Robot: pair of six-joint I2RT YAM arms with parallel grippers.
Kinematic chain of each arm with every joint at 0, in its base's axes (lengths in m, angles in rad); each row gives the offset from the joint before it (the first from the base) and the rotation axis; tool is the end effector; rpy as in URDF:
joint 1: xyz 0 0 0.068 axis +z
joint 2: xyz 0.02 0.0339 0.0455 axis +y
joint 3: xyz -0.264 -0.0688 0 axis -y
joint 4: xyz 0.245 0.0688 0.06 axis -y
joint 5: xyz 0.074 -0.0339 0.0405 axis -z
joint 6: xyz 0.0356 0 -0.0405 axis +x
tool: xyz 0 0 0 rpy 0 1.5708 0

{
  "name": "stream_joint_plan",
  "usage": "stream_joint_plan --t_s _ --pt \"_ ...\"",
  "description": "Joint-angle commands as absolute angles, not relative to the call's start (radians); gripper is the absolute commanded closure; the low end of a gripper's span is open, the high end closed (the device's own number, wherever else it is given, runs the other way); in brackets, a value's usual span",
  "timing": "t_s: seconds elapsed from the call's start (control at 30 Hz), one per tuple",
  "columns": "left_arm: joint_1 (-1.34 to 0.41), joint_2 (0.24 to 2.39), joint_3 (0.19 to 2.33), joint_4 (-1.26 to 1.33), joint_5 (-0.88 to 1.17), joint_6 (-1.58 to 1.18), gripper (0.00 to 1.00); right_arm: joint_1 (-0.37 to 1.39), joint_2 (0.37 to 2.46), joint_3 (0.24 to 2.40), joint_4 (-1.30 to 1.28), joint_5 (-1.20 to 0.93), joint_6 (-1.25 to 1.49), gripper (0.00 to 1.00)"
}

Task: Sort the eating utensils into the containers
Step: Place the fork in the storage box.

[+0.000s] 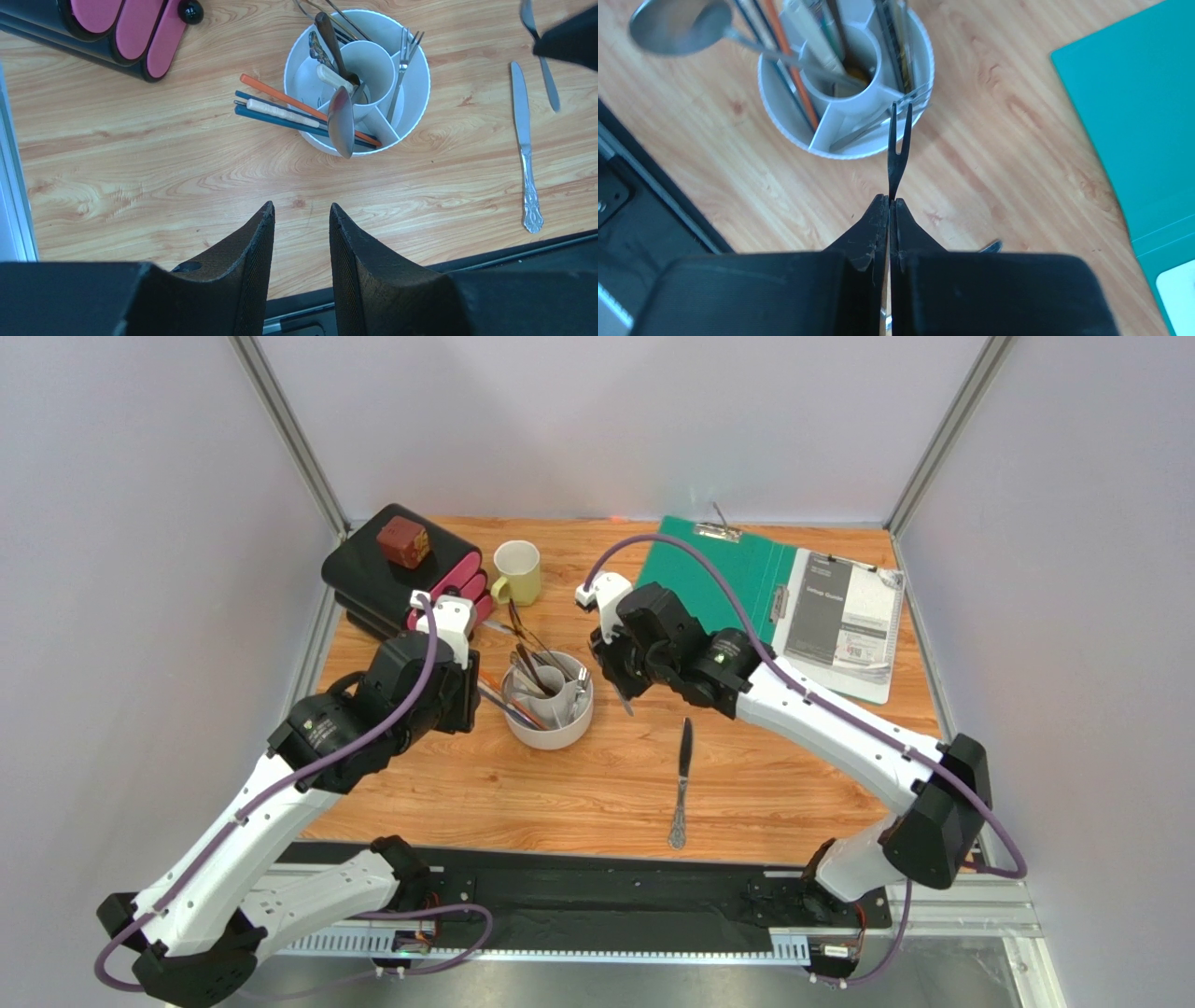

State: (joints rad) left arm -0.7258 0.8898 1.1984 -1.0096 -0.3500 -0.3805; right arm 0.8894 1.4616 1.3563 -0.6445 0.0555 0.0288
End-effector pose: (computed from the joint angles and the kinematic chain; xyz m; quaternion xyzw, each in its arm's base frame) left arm 0.1211 -0.0912 0.3809 0.0812 0.8924 -0.0836 0.4360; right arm 0.2039 0.2483 0.3352 -0.3723 0.8376 0.1540 0.3689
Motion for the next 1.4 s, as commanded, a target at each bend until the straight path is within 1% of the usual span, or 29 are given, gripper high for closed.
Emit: stream_joint_plan --t_s 0.0,0.13,0.3,0.4,0.53,0.67,0.87,1.13,1.37 --pt "-0.723 0.890 1.200 -1.005 -0.368 -0.380 0.59 0.850 1.561 1.463 -0.502 0.049 0.005 1.00" --pt "-0.723 0.882 1.201 -1.029 -0.393 -0.387 0.60 0.838 1.689 1.577 -0.492 0.057 0.026 1.00" --pt "-0.724 0.864 1.193 -1.037 -0.403 -0.393 0.60 0.839 1.736 1.632 -0.495 0.064 0.145 1.00" --pt "-0.723 0.850 1.175 -1.035 -0.405 -0.403 0.60 0.841 1.727 1.582 -0.476 0.081 0.228 1.00" --pt "-0.724 0.839 1.161 -1.035 -0.393 -0.400 0.60 0.839 1.706 1.500 -0.416 0.086 0.273 1.00" --pt "-0.723 0.831 1.164 -1.068 -0.390 -0.397 0.60 0.845 1.710 1.464 -0.387 0.071 0.304 1.00" --pt "-0.723 0.796 1.150 -1.069 -0.383 -0.407 0.60 0.851 1.724 1.440 -0.351 0.072 0.345 1.00" --pt "-0.724 0.787 1.150 -1.077 -0.387 -0.417 0.60 0.864 1.761 1.465 -0.382 0.066 0.374 1.00" --pt "-0.724 0.775 1.132 -1.071 -0.380 -0.430 0.60 0.876 1.778 1.399 -0.341 0.063 0.400 1.00"
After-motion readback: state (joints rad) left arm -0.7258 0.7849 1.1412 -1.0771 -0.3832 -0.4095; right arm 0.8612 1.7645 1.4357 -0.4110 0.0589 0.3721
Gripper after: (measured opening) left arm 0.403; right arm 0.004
